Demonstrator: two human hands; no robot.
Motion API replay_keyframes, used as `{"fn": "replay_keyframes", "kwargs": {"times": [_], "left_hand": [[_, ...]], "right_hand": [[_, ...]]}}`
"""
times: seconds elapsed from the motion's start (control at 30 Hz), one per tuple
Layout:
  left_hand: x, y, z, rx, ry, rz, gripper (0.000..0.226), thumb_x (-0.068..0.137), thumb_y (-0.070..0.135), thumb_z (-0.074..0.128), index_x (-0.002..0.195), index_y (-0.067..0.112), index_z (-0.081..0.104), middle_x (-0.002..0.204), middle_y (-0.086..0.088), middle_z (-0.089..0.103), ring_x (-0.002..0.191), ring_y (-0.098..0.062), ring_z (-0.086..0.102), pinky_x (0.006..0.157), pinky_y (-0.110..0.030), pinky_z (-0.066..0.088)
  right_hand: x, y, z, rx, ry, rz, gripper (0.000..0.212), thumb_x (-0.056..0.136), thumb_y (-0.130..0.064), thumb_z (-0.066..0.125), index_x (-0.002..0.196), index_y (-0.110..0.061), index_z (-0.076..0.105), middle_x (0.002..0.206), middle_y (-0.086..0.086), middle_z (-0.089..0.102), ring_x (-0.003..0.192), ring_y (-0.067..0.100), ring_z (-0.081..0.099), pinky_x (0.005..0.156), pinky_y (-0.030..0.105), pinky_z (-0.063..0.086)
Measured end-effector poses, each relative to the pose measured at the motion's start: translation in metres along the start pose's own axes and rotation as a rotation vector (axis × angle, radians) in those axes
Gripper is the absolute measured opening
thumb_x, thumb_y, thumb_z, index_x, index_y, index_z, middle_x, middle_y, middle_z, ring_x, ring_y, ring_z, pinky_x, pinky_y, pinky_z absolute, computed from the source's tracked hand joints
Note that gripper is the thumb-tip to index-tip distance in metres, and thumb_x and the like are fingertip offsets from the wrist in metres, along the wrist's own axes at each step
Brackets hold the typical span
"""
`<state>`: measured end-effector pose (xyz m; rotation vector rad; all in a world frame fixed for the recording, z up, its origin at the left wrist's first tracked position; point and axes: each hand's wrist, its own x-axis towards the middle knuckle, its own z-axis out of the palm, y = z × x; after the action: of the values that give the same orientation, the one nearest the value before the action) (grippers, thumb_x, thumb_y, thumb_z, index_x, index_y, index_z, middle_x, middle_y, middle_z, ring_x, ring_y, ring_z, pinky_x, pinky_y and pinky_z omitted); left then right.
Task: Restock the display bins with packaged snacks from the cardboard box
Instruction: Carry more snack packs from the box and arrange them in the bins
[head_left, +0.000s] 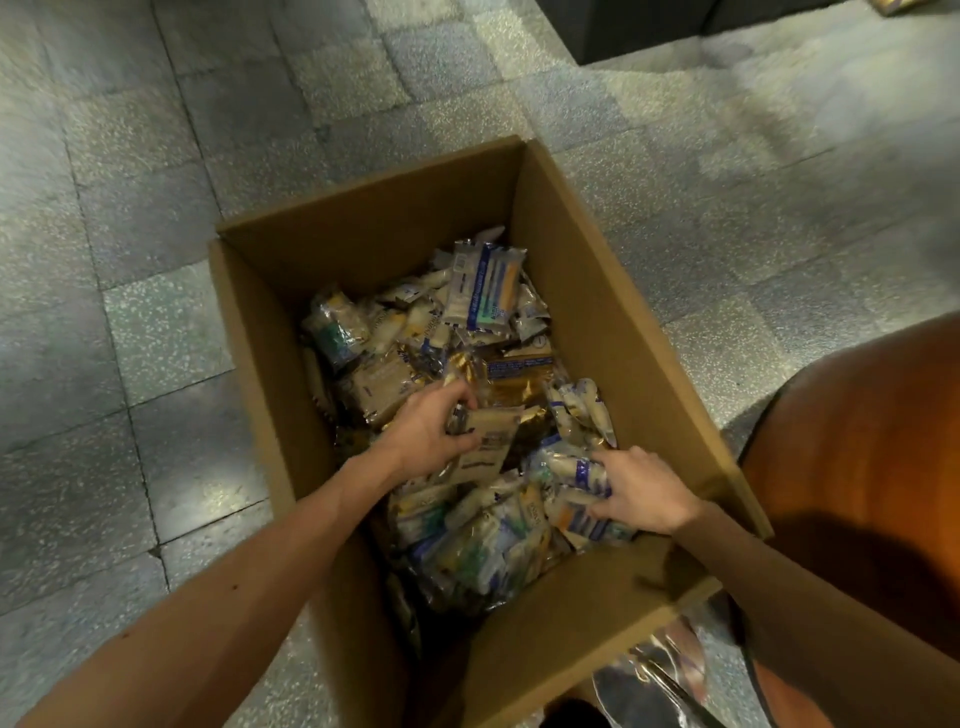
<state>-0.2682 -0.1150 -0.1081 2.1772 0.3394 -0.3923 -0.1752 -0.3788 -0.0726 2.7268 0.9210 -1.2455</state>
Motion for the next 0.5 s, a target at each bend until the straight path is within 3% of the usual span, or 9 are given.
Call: {"fn": "replay_keyframes", "kwargs": {"times": [0.1,0.2,0.37,0.5], "left_hand": [[-0.024,0.021,-0.024,0.019,0.007,0.073,0.036,0.081,0.032,0.078,0.095,0.044,0.047,0.113,0.012,0.055,0.107,-0.011,0.052,0.092,-0.042,0.05],[-0.054,0.044,-0.049,0.023,0.04,0.155,0.035,0.08,0.03,0.081,0.097,0.036,0.051,0.113,0.011,0.059,0.107,-0.01,0.055,0.092,-0.04,0.05],[-0.135,0.081,-0.086,-0.011,0.123,0.183,0.036,0.079,0.029,0.082,0.09,0.039,0.049,0.114,0.013,0.061,0.106,-0.004,0.057,0.086,-0.036,0.052],[-0.222,0.099,-0.105,-0.203,0.244,0.167,0.033,0.077,0.029,0.084,0.095,0.026,0.056,0.107,0.002,0.066,0.093,-0.012,0.069,0.068,-0.036,0.061]], "right_hand": [[-0.034,-0.011,-0.014,0.117,0.102,0.058,0.046,0.082,-0.043,0.078,0.122,-0.024,0.064,0.091,-0.002,0.074,0.078,0.013,0.07,0.076,0.032,0.058],[-0.066,-0.02,-0.025,0.218,0.15,0.078,0.032,0.076,-0.04,0.083,0.101,-0.027,0.068,0.09,-0.007,0.074,0.08,0.008,0.07,0.072,0.029,0.057],[-0.117,-0.041,-0.042,0.423,0.184,0.018,0.03,0.068,-0.03,0.091,0.089,-0.029,0.069,0.083,-0.018,0.075,0.074,-0.009,0.067,0.072,0.022,0.055],[-0.145,-0.065,-0.046,0.605,0.209,-0.082,0.032,0.066,-0.025,0.093,0.09,-0.023,0.073,0.085,-0.013,0.077,0.082,0.001,0.072,0.078,0.026,0.055]]}}
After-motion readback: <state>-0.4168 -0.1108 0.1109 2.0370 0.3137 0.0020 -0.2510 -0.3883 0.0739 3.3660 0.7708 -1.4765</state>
